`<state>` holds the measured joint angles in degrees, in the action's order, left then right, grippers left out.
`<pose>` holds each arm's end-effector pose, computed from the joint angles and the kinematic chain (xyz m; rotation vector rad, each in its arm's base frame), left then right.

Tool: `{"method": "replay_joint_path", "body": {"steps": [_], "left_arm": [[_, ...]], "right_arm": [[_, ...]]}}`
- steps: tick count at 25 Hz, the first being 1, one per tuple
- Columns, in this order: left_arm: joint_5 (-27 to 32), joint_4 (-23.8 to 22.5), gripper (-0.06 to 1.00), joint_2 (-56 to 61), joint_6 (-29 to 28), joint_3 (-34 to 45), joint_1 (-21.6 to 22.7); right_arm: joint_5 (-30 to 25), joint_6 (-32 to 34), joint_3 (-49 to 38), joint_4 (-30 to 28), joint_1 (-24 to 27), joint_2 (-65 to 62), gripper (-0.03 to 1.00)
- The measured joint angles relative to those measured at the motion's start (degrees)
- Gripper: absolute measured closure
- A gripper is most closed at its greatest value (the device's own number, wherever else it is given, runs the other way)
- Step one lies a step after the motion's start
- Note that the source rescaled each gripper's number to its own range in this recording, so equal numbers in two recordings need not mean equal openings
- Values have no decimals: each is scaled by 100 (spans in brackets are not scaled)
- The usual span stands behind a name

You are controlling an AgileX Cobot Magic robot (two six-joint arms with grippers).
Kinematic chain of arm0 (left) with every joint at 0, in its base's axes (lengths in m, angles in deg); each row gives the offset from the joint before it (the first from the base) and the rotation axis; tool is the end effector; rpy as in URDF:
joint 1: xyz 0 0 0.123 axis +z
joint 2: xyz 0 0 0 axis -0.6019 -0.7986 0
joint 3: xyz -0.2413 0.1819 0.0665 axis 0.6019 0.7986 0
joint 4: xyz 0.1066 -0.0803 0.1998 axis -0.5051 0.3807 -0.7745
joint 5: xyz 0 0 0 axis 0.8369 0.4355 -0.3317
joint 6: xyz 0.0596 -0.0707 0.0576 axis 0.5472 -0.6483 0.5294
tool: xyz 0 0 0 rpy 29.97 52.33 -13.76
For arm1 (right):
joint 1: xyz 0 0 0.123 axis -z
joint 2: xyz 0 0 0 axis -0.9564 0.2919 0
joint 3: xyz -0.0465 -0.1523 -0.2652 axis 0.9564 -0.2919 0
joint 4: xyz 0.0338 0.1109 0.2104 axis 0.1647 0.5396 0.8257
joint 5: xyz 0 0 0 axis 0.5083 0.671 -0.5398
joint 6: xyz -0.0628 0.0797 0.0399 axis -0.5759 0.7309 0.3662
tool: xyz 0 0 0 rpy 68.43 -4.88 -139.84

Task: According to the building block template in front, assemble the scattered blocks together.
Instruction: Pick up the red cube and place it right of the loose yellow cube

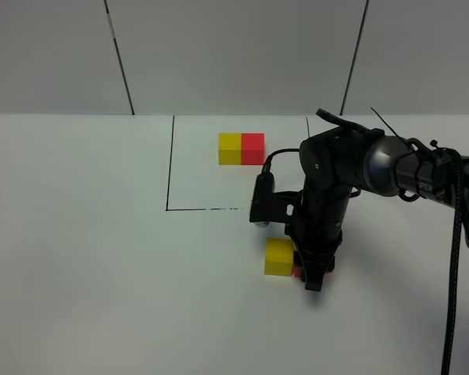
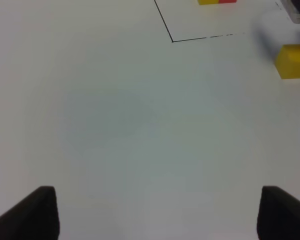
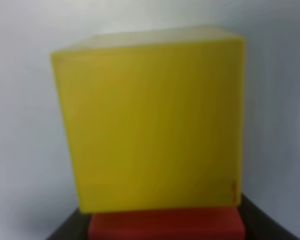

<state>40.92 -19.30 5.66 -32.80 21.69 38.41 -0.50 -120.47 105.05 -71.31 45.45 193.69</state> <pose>-0.0278 -0.0212 0.2664 0.1901 2.0205 -0.1177 0.3863 0.2049 0.1233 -2.1213 2.2265 0.0116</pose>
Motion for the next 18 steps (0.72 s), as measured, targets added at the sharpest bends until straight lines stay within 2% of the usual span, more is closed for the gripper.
{"method": "replay_joint_path", "body": {"steps": [18], "left_arm": [[0, 0, 1, 0, 0, 0, 0]], "right_arm": [[62, -431, 7, -79, -113, 11, 96]]}}
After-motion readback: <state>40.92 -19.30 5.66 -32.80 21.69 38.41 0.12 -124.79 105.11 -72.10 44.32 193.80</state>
